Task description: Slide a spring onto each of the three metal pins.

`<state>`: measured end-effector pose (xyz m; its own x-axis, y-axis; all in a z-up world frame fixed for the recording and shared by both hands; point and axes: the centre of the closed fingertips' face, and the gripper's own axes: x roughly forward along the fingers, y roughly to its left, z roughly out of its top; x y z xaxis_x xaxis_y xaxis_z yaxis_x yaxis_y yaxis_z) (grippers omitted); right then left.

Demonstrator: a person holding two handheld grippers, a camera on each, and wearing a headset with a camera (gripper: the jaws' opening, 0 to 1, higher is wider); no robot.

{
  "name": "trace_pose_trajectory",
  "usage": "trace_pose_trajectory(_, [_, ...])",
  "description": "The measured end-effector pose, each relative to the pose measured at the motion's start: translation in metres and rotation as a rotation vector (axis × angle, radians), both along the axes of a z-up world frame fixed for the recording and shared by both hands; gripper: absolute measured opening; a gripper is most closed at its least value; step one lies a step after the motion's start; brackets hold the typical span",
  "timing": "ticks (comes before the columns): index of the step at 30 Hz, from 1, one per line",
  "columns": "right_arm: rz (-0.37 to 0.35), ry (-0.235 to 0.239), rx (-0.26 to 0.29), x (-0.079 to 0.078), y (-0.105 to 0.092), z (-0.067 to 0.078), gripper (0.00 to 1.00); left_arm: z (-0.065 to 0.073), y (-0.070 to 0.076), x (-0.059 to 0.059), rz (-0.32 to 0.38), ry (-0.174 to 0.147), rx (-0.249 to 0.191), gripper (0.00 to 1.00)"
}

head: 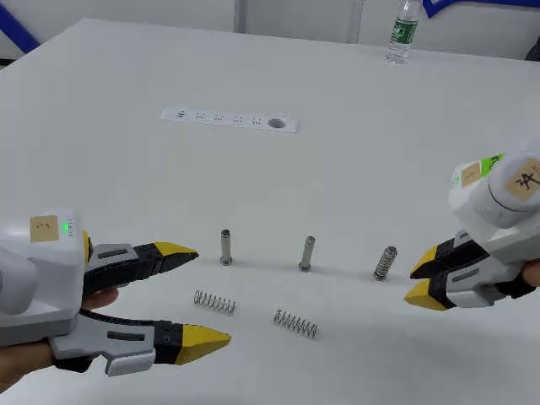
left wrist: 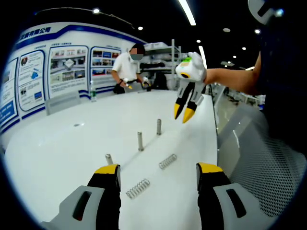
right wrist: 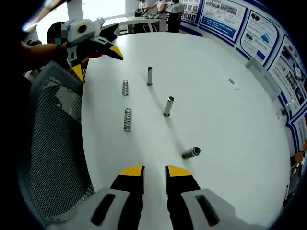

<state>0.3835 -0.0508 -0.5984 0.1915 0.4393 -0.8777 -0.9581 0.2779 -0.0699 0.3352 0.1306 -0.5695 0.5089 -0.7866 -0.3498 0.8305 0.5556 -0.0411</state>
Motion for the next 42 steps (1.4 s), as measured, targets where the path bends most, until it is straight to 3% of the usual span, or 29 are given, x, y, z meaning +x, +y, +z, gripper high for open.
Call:
trace_pose_trajectory(8, [0.078,0.022,0.036,-0.02,0.03,0.002,0.19,0.0,0.001,-0.001,0.001,-0.001,0.004,0.65])
trace_pose_trajectory(21, [0.185,0.048,0.05,-0.037,0.075,-0.017,0.21,-0.002,-0.003,-0.003,-0.009,-0.001,0.013,0.64])
trace_pose_trajectory(27, [0.188,0.056,0.045,-0.035,0.091,-0.031,0.21,-0.004,-0.008,-0.004,-0.021,0.002,0.016,0.64])
trace_pose_trajectory(34, [0.135,0.056,-0.023,-0.028,0.092,-0.056,0.2,-0.007,-0.009,-0.005,-0.032,0.007,0.02,0.63])
trace_pose_trajectory(42, [0.122,0.065,-0.041,-0.025,0.095,-0.067,0.17,-0.009,-0.012,-0.007,-0.043,0.014,0.025,0.63])
